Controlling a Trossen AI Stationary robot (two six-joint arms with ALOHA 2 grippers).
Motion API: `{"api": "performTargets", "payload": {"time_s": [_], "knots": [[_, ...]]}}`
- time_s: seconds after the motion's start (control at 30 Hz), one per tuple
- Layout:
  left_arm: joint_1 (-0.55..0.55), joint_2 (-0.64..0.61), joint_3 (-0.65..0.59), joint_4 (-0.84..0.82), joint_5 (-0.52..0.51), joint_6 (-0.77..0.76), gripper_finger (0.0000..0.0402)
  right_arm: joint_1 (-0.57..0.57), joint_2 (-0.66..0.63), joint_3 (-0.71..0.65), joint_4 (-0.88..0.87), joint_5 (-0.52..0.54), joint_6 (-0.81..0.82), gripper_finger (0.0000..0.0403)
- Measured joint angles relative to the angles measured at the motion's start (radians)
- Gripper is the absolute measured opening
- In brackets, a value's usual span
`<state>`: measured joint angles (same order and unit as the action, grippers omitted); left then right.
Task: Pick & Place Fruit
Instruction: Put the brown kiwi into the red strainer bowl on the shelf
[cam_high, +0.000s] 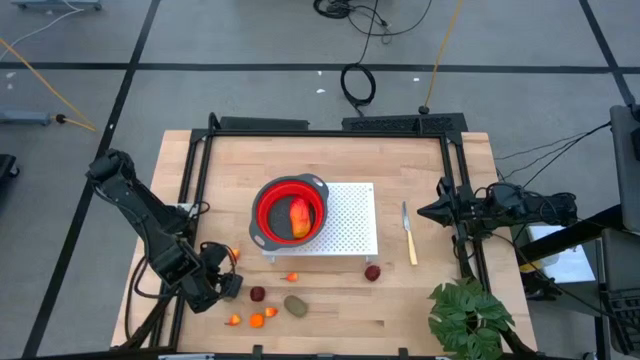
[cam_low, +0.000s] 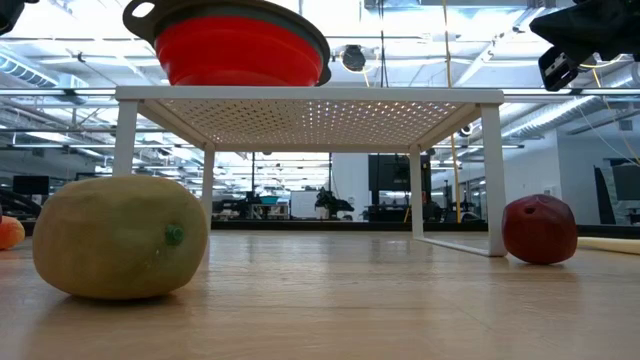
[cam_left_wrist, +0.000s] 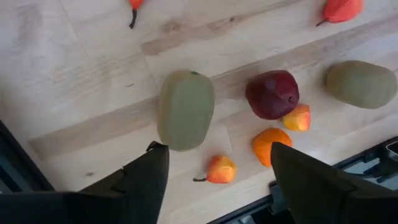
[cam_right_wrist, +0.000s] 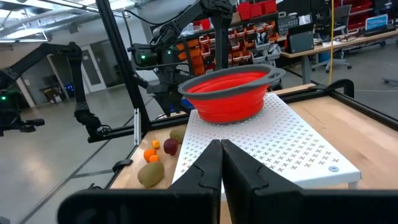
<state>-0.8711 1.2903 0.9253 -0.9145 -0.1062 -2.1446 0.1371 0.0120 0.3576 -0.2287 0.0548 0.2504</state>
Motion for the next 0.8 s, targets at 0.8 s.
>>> {"api": "performTargets", "payload": {"time_s": [0.8], "knots": [[-0.002,0.189,0.000,-0.025,0.028,0.154,0.0312,0.000,0.000,0.000,0.035,0.001,-0.001,0.0000]]}}
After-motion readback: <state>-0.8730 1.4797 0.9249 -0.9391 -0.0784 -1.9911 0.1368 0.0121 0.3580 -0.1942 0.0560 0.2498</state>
